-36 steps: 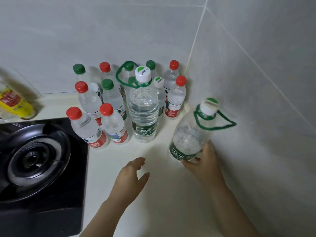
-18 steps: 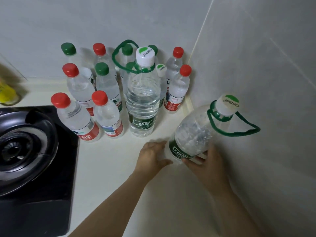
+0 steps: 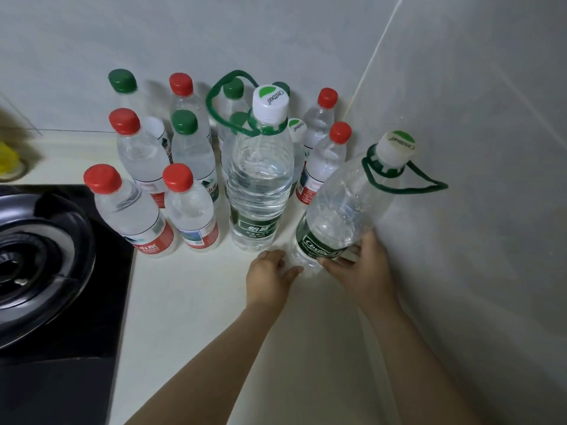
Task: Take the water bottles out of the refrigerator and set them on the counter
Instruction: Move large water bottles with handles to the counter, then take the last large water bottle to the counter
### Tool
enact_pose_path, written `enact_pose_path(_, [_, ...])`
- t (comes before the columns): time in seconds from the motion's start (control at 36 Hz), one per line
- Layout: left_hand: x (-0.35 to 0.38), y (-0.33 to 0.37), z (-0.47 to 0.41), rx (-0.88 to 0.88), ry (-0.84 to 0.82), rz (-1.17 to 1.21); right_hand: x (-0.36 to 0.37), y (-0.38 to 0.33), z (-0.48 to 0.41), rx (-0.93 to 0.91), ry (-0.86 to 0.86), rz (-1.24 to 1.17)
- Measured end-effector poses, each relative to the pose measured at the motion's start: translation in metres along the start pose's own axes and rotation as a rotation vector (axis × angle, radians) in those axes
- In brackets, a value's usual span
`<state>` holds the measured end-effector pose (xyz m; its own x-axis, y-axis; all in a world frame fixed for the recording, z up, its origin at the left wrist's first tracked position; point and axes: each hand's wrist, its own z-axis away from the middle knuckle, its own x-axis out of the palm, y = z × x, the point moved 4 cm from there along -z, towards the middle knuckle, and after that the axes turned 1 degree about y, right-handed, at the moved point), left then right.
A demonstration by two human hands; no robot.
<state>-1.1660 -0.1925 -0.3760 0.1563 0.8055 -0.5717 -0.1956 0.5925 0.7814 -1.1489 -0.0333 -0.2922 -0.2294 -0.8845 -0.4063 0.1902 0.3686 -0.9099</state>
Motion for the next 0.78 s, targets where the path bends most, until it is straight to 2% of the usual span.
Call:
enact_pose_path(0.19, [0.001,-0.001,-0.011,-0.115,0.046,-0.028,0.004,-0.004,-0.016,-0.032,0.012,0.029])
enact_pose_path(0.42, [-0.001,0.007,-0.010,-0.149,0.103,-0.081,0.007,0.000,-0.024,-0.051,0.041,0.046])
enact_pose_path(0.64, [-0.006,0.010,0.000,-0.140,0.023,-0.002,0.009,0.003,-0.019,-0.051,0.041,0.087])
enact_pose_path(0.78, [-0.024,0.011,0.023,-0.129,0.003,0.042,0.001,0.006,0.004,0.062,0.106,0.042])
